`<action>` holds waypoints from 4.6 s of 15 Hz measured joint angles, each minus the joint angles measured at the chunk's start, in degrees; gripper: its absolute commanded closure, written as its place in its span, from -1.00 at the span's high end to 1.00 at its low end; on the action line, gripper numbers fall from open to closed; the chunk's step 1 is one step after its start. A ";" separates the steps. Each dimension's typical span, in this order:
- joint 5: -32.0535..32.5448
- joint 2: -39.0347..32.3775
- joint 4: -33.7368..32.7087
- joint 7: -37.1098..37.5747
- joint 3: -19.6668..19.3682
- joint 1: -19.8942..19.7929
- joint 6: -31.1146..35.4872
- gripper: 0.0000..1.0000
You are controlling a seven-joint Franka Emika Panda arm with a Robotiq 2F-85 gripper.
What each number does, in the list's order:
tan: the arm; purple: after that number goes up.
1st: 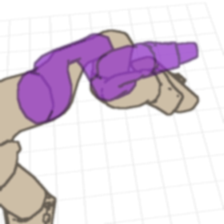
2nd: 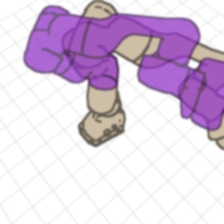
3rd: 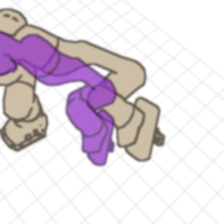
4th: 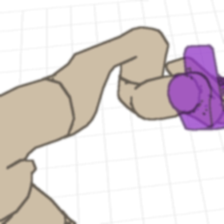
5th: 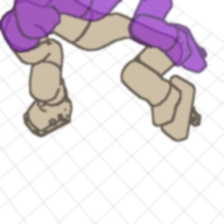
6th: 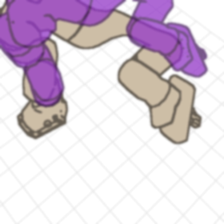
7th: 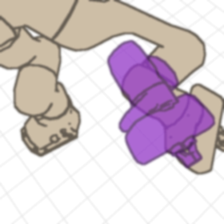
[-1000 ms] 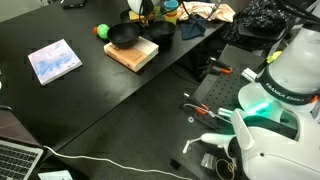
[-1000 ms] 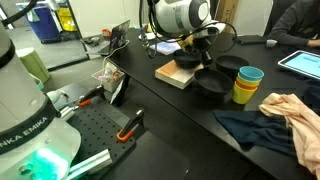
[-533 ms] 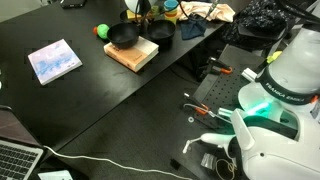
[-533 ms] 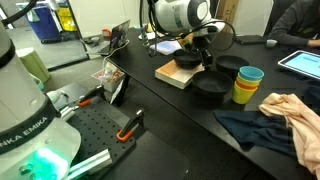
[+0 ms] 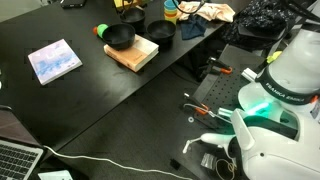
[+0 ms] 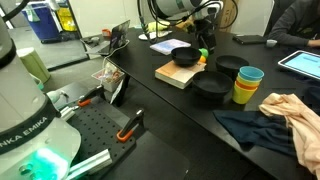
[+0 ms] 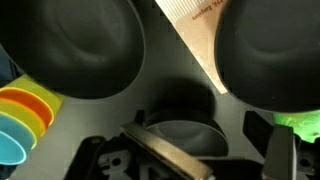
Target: Unstack the bowls, then put the apple in the right black bowl and the orange in the bowl on the book
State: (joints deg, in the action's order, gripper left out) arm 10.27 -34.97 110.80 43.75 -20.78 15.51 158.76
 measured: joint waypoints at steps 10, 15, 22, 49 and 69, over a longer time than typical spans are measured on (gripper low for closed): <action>0.61 0.03 -12.02 -2.85 5.74 -1.11 -14.44 1.00; 0.63 -3.17 -17.80 -5.96 8.45 -2.59 -13.80 1.00; -1.84 -14.84 -28.95 -23.06 15.33 -7.76 -9.97 1.00; -3.87 -42.20 -67.04 -41.40 18.18 -13.00 -17.55 0.09; -2.05 -36.40 -62.96 -34.26 5.03 -15.63 -29.64 0.09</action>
State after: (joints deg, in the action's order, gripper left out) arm 8.22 -71.37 47.85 9.49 -15.75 -0.12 129.12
